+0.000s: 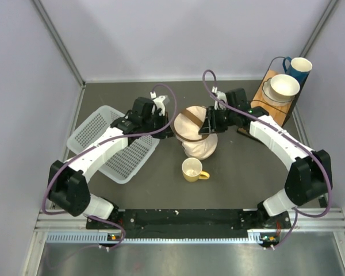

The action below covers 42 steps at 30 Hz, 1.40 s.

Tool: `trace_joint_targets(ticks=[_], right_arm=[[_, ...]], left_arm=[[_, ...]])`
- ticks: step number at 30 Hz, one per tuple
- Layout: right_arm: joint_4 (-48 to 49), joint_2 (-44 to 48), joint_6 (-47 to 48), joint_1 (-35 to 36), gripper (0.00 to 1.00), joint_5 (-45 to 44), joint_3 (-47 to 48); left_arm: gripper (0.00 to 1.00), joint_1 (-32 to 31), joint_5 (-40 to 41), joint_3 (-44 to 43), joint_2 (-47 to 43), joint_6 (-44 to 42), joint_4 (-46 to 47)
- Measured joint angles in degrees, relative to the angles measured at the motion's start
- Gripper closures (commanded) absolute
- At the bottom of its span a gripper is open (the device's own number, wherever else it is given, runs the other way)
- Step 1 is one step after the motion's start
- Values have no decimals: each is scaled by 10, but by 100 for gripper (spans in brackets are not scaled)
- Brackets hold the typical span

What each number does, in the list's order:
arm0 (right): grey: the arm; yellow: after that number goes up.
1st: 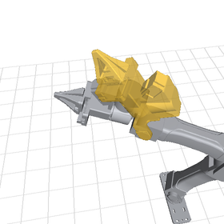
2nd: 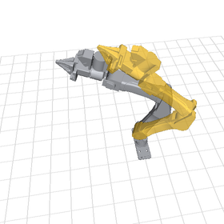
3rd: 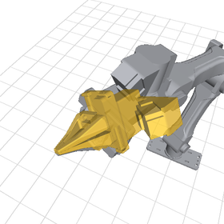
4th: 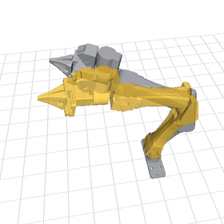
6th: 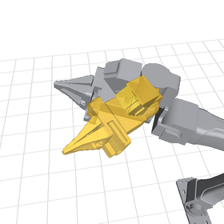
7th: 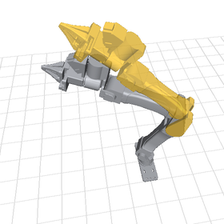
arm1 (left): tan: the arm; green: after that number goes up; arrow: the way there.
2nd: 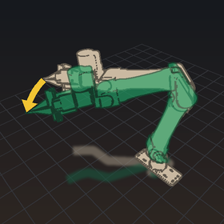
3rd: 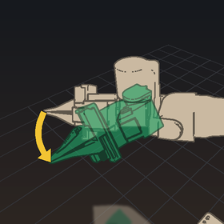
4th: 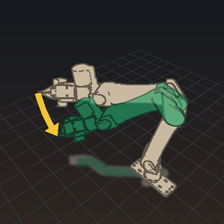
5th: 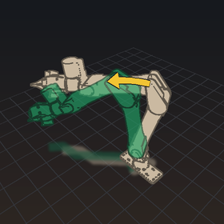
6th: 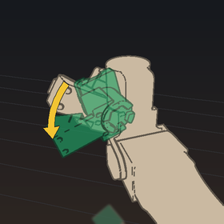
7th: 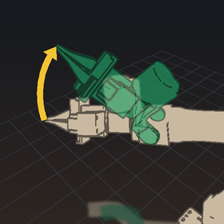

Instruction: Unzip the laundry bag and remove the bra

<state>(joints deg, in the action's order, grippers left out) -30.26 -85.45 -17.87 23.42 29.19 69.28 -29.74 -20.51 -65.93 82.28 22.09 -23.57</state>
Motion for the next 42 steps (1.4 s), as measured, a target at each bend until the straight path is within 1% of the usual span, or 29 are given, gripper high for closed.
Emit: trace_joint_targets(ticks=[1,2,3,4,8,11,14,17,19,20,24,28,33,36,37,38,42], right_arm=[[-7,-5,5,0,25,0,9],[-16,-9,12,0,8,-7,18],[-22,-10,11,-1,3,-13,23],[-28,-11,10,-2,1,-24,26],[-45,3,-25,-3,1,-91,29],[-45,44,-70,-3,1,-139,10],[-35,118,-145,-3,1,-176,-44],[-2,195,-233,-3,1,-183,-121],[24,226,-283,-3,1,-183,-172],[38,234,-311,-2,1,-183,-198],[72,226,-384,6,1,-183,-256],[122,209,-435,31,3,-182,-270],[195,184,-471,60,18,-188,-269],[209,168,-476,61,59,-198,-268],[212,163,-476,61,97,-202,-268],[213,159,-475,61,100,-204,-266],[219,148,-453,56,100,-198,-237]], left_arm=[[100,3,-7,0,0,0,1],[100,5,-12,0,0,1,3],[100,7,-17,0,0,3,6],[100,8,-22,0,0,7,11],[100,3,-31,3,0,22,34],[100,-5,-33,16,0,36,47],[100,-13,-30,35,-3,49,54],[100,-27,-20,48,-9,60,52],[100,-37,-12,52,-13,66,52],[100,-43,-9,54,-16,68,52],[100,-63,-5,57,-21,80,52],[100,-86,-1,57,-21,89,54],[100,-109,0,57,-21,101,54],[100,-115,-1,57,-21,108,55],[100,-116,-1,57,-21,109,55],[100,-116,-1,57,-21,110,55],[100,-116,12,56,-21,99,40]])
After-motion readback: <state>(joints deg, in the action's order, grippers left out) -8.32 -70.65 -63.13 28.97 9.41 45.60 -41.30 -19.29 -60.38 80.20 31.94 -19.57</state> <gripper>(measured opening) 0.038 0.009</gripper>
